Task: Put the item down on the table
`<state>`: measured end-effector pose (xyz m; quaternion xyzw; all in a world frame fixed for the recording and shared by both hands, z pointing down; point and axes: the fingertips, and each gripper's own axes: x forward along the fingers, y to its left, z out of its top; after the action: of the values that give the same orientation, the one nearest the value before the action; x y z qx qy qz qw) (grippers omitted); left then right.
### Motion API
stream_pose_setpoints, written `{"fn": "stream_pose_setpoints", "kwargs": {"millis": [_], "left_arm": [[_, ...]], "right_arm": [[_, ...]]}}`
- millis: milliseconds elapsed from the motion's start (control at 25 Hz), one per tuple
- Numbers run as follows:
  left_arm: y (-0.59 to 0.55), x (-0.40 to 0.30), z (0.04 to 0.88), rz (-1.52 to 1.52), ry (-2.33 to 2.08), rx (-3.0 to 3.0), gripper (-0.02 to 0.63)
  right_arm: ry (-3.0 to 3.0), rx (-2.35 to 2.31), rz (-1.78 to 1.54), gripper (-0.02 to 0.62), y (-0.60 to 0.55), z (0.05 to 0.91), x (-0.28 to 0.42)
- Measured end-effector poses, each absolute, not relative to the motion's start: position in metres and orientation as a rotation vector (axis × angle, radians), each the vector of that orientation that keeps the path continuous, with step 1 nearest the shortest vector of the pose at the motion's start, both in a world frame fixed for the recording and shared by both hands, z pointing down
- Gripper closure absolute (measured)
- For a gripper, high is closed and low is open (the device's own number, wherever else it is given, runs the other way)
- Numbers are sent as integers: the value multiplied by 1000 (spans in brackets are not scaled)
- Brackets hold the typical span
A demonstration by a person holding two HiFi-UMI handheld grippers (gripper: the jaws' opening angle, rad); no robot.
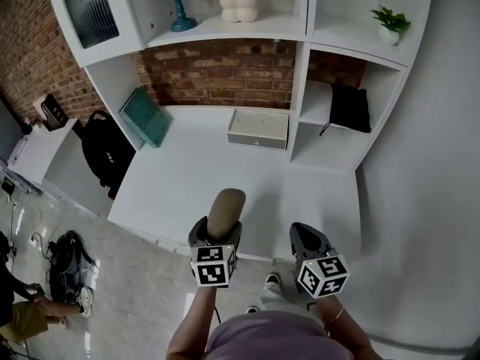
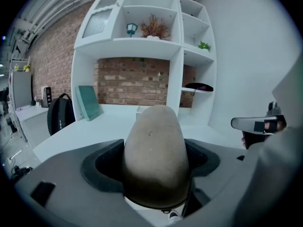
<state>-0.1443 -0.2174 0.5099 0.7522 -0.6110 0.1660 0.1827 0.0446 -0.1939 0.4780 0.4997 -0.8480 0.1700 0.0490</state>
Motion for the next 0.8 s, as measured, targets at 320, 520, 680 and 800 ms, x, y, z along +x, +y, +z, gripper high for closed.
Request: {"fn": "stream_pose_setpoints", "kwargs": {"millis": [320, 520, 680, 800], "left_arm": [[-253, -119, 517, 486, -1690, 2136, 223], [-271, -105, 528, 520, -1663, 2136, 224], [-287, -94, 538, 534, -1628, 2130, 224], [-302, -88, 545, 549, -1617, 2129, 223]], "right_arm": [[-2578, 1537, 537, 594, -218, 482, 63], [-2564, 1555, 559, 594, -228, 485, 75], [-2556, 1557, 567, 594, -233, 486, 81], [-2555, 1553, 572, 594, -236, 488, 83]]}}
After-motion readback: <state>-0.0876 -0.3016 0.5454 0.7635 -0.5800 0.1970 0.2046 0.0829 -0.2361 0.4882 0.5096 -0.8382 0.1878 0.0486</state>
